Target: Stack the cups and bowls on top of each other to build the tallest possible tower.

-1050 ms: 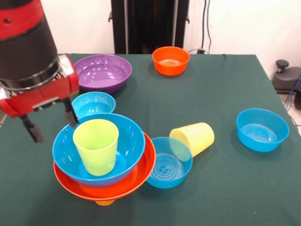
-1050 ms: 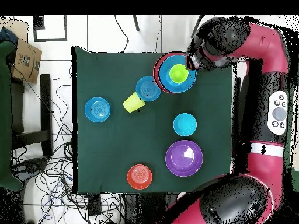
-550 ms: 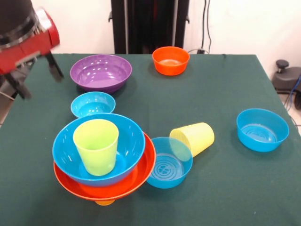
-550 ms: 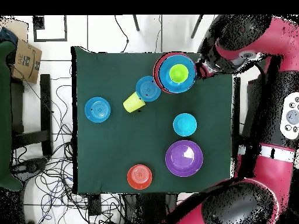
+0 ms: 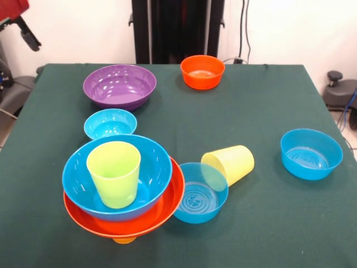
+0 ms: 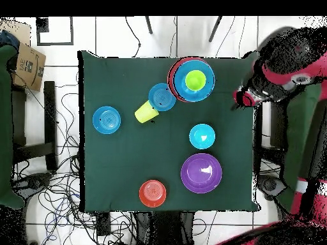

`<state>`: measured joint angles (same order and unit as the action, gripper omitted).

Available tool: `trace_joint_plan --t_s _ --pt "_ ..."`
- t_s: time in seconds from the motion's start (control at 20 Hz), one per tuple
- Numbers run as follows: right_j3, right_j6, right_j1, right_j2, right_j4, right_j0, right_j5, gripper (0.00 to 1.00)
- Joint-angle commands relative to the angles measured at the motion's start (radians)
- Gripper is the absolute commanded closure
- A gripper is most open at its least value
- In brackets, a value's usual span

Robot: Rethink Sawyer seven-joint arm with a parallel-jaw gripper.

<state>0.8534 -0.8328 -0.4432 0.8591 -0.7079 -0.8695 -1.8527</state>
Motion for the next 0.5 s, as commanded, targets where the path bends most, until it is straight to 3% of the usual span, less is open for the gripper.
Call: trace_joint_plan --t_s 0.05,0.3,0.5 --pt "0.282 0.194 0.009 -0.069 0.000 -0.053 0.149 0.00" --pt "0.385 0.109 0.015 -0.055 0.011 -0.107 0.310 0.00" --pt "0.451 0.042 0.008 -0.070 0.009 -0.113 0.369 0.00"
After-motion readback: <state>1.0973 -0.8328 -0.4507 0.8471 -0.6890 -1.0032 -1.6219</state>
